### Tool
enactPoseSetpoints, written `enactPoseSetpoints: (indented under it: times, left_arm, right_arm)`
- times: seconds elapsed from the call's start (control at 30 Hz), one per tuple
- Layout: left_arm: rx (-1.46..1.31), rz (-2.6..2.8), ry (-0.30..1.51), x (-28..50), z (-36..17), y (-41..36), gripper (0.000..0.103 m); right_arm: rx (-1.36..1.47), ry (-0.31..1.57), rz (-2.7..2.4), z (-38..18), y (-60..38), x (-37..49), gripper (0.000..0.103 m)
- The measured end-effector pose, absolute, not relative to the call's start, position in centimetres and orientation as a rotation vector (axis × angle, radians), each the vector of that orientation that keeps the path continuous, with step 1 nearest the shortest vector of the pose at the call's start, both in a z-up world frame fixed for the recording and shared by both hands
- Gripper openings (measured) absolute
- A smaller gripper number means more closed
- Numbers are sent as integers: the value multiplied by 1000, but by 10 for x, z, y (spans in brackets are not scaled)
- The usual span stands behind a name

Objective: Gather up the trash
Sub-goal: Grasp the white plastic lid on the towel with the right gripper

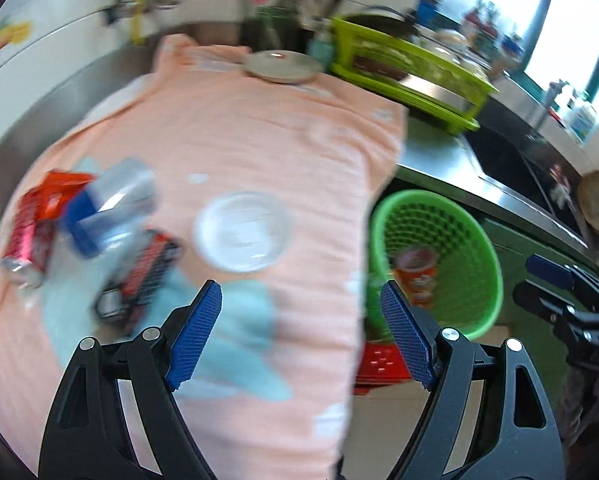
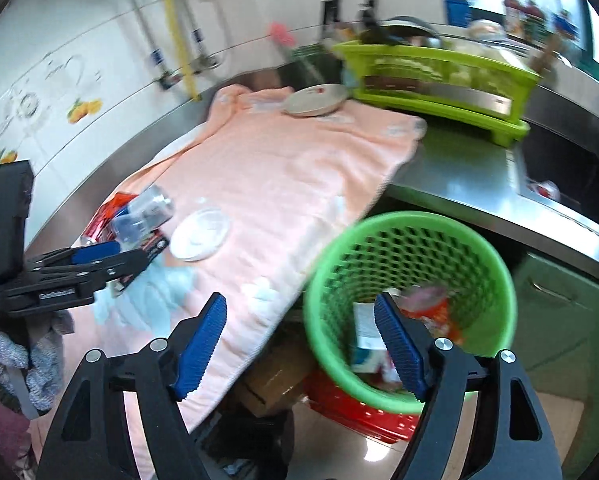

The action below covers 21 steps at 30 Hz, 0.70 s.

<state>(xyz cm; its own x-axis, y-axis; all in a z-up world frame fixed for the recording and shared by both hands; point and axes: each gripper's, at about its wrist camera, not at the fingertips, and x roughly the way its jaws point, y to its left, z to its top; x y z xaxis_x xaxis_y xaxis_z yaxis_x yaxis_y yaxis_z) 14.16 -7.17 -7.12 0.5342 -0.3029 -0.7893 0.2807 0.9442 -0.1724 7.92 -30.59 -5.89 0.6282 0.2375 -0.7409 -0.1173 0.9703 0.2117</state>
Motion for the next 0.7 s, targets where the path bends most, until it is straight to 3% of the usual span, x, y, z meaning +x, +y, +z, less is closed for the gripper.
enactPoseSetpoints:
  times: [0.27, 0.7]
  left_arm:
    - [-119, -214, 951, 142, -82, 13, 79]
    - [-208, -153, 955, 147, -94, 69, 79]
  right_arm:
    - [78, 914, 296, -75, -241, 117, 77]
    - [-52, 990, 407, -116, -165, 188, 90]
